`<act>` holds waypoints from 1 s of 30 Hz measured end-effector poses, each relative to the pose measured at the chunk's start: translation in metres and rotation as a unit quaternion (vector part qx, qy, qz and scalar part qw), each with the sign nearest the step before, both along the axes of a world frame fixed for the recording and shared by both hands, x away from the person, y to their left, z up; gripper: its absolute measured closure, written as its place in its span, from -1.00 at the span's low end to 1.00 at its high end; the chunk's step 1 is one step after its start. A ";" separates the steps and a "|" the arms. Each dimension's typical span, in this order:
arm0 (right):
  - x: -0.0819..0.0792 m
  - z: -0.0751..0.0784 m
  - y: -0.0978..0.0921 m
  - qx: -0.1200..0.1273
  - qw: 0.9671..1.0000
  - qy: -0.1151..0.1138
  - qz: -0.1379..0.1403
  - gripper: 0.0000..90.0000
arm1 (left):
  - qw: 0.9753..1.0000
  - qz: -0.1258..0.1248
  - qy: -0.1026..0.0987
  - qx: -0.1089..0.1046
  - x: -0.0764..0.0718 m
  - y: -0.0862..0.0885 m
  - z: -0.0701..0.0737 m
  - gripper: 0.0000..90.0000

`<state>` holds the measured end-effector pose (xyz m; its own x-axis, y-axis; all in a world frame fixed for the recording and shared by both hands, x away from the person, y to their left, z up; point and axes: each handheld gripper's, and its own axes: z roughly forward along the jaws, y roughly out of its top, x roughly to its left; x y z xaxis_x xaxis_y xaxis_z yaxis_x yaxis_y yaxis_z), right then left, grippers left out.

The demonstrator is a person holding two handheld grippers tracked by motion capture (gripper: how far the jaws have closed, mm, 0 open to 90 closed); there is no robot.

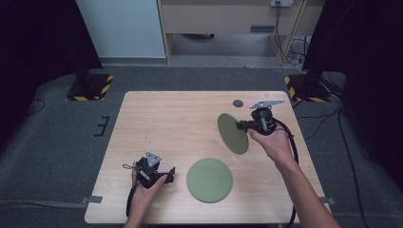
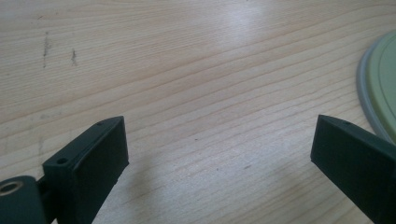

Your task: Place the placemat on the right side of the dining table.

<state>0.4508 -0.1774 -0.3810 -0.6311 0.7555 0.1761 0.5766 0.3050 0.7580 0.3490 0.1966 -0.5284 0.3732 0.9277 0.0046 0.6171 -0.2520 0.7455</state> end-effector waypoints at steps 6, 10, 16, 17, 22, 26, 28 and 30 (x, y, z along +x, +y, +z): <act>0.007 0.005 -0.002 -0.008 1.000 -0.002 -0.019 0.91 | 1.000 -0.003 0.010 0.006 0.002 0.001 -0.002 -0.92; 0.012 0.008 -0.005 -0.002 1.000 -0.005 -0.030 0.91 | 1.000 0.000 0.012 0.004 0.002 0.002 -0.002 -0.92; 0.019 0.006 -0.009 -0.007 0.999 -0.003 -0.044 0.91 | 1.000 0.003 0.016 0.001 0.004 0.006 -0.003 -0.93; 0.021 0.005 -0.009 -0.008 0.999 -0.003 -0.046 0.91 | 1.000 0.005 0.015 0.000 0.004 0.007 -0.003 -0.93; 0.028 0.004 -0.009 -0.010 0.998 -0.004 -0.058 0.91 | 1.000 0.011 0.017 -0.004 0.005 0.014 -0.003 -0.93; 0.034 0.004 -0.008 -0.007 0.998 -0.005 -0.067 0.91 | 1.000 0.020 0.018 -0.010 0.006 0.020 -0.002 -0.93; 0.037 0.004 -0.008 -0.004 0.997 -0.007 -0.072 0.91 | 0.999 0.029 0.019 -0.014 0.007 0.022 -0.002 -0.93; 0.042 0.004 -0.008 -0.004 0.997 -0.008 -0.081 0.91 | 0.999 0.034 0.021 -0.017 0.008 0.024 -0.002 -0.93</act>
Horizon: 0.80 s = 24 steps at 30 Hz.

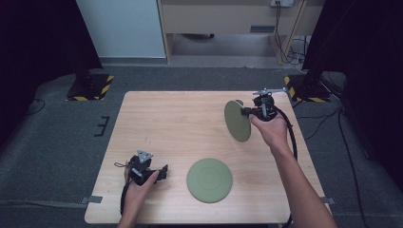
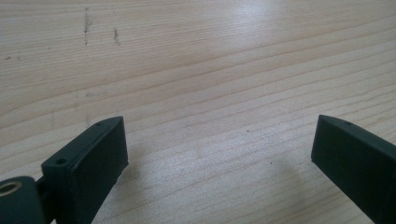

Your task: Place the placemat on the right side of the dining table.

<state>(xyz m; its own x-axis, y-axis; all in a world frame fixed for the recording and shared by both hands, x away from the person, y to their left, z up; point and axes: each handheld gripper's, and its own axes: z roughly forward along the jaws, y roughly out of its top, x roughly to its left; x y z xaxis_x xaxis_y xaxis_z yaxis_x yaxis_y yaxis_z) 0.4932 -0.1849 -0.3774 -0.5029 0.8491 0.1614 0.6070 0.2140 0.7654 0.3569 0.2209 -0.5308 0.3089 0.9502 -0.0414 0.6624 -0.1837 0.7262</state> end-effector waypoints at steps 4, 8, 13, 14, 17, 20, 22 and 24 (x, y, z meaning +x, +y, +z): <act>0.006 -0.001 -0.001 -0.004 1.000 0.000 -0.008 0.91 | 1.000 0.005 0.003 -0.005 0.000 0.003 0.001 -0.93; 0.011 -0.001 -0.001 -0.010 1.000 -0.003 -0.014 0.91 | 1.000 0.010 0.003 -0.009 0.001 0.007 0.001 -0.92; 0.014 0.002 -0.005 -0.011 1.000 -0.006 -0.022 0.91 | 1.000 0.013 0.005 -0.012 0.002 0.011 0.002 -0.92; 0.015 0.003 -0.007 -0.013 1.000 -0.005 -0.023 0.91 | 1.000 0.013 0.005 -0.010 0.002 0.010 0.002 -0.92; 0.018 0.006 -0.010 -0.017 0.999 -0.005 -0.028 0.91 | 1.000 0.009 0.007 -0.001 0.002 0.008 0.000 -0.92; 0.022 0.007 -0.013 -0.020 0.999 -0.004 -0.034 0.91 | 1.000 0.006 0.007 0.010 0.003 0.006 -0.001 -0.92; 0.025 0.006 -0.016 -0.020 0.999 -0.002 -0.040 0.91 | 1.000 0.006 0.007 0.010 0.003 0.006 -0.001 -0.92; 0.029 0.004 -0.018 -0.018 0.999 -0.002 -0.048 0.91 | 1.000 0.007 0.008 0.011 0.003 0.007 -0.001 -0.92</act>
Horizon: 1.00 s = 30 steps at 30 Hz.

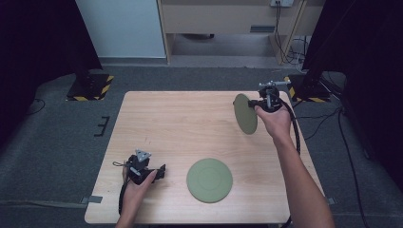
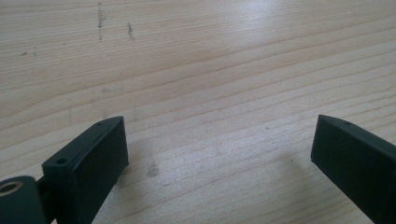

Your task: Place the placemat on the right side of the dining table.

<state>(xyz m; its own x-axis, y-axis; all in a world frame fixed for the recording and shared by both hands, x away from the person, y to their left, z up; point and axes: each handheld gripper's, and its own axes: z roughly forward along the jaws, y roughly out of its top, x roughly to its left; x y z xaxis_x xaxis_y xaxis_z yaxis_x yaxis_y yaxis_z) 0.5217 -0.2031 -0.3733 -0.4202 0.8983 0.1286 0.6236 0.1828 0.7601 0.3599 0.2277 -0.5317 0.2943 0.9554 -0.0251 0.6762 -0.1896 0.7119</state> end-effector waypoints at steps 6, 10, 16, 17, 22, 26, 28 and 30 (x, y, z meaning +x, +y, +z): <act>0.010 -0.004 -0.008 0.005 1.000 -0.002 -0.017 0.91 | 1.000 0.008 -0.002 0.006 0.002 0.001 -0.002 -0.92; 0.016 -0.007 -0.010 -0.002 1.000 0.002 -0.019 0.91 | 1.000 0.007 0.001 0.012 0.004 0.000 -0.004 -0.92; 0.024 -0.008 -0.011 -0.006 1.000 0.000 -0.025 0.91 | 1.000 0.006 0.000 0.017 0.005 -0.001 -0.004 -0.92; 0.024 -0.009 -0.011 -0.005 1.000 0.000 -0.027 0.91 | 1.000 0.006 0.001 0.017 0.005 -0.001 -0.004 -0.92; 0.027 -0.011 -0.010 -0.009 0.999 0.003 -0.034 0.91 | 1.000 0.006 0.002 0.016 0.005 -0.001 -0.004 -0.93; 0.029 -0.014 -0.008 -0.011 0.999 0.003 -0.034 0.91 | 1.000 0.006 0.002 0.016 0.005 -0.001 -0.004 -0.93; 0.030 -0.015 -0.007 -0.010 0.999 0.004 -0.035 0.91 | 1.000 0.007 0.002 0.017 0.005 -0.001 -0.005 -0.93; 0.031 -0.017 -0.006 -0.011 0.999 0.003 -0.035 0.91 | 1.000 0.007 0.002 0.017 0.005 -0.001 -0.005 -0.93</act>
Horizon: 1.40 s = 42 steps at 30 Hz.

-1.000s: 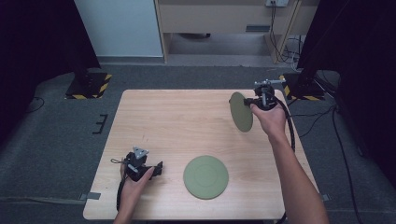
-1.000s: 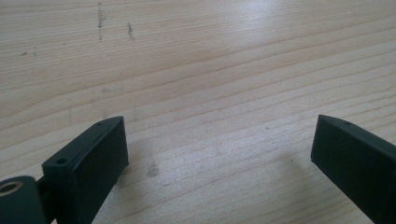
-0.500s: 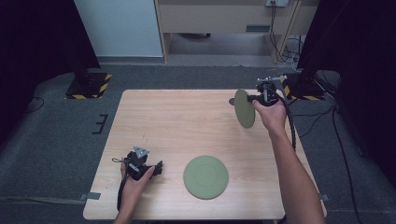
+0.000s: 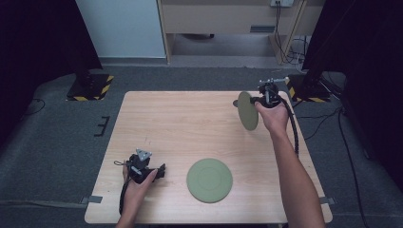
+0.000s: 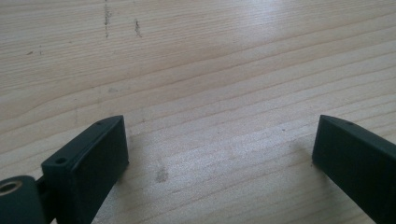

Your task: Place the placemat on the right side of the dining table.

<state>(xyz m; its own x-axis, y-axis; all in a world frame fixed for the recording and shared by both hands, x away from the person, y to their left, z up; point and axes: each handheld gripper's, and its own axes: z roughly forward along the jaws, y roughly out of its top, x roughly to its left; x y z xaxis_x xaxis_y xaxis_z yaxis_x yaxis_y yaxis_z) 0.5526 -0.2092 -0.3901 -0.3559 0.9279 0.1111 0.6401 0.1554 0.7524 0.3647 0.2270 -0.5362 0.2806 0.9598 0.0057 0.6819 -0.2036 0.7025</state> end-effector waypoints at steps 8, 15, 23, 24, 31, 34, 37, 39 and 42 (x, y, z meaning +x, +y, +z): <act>0.003 -0.007 0.005 0.000 1.000 0.005 0.003 0.91 | 1.000 0.000 0.000 0.001 0.000 0.000 0.000 -0.94; 0.004 -0.009 0.004 0.002 1.000 0.005 0.001 0.91 | 1.000 0.000 0.000 0.001 0.000 0.000 0.000 -0.94; 0.003 -0.011 -0.007 0.005 1.000 0.003 -0.009 0.91 | 1.000 0.001 0.000 0.002 0.000 0.000 0.000 -0.94; 0.002 -0.011 -0.009 0.006 1.000 0.003 -0.011 0.91 | 1.000 0.001 0.000 0.002 0.000 0.000 0.000 -0.94; 0.001 -0.015 -0.021 0.002 1.000 0.003 -0.022 0.91 | 1.000 0.000 0.001 0.002 0.001 0.000 0.000 -0.95; 0.000 -0.017 -0.025 0.003 1.000 0.003 -0.025 0.91 | 1.000 0.000 0.002 0.002 0.001 -0.001 0.000 -0.95; -0.001 -0.019 -0.030 0.004 1.000 0.002 -0.029 0.91 | 1.000 -0.001 0.002 0.002 0.001 -0.001 0.000 -0.95; -0.002 -0.021 -0.035 0.005 0.999 0.002 -0.032 0.91 | 1.000 -0.001 0.002 0.002 0.001 -0.001 0.000 -0.95; -0.003 -0.026 -0.044 0.007 0.999 0.006 -0.041 0.91 | 1.000 0.001 0.002 0.003 0.001 -0.001 0.000 -0.96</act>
<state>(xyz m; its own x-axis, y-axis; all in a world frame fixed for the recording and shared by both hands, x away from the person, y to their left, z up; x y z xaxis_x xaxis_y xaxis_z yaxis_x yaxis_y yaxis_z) 0.5496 -0.2533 -0.4162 -0.2766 0.9524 0.1285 0.6593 0.0908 0.7463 0.3656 0.2262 -0.5363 0.2792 0.9602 0.0095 0.6847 -0.2061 0.6990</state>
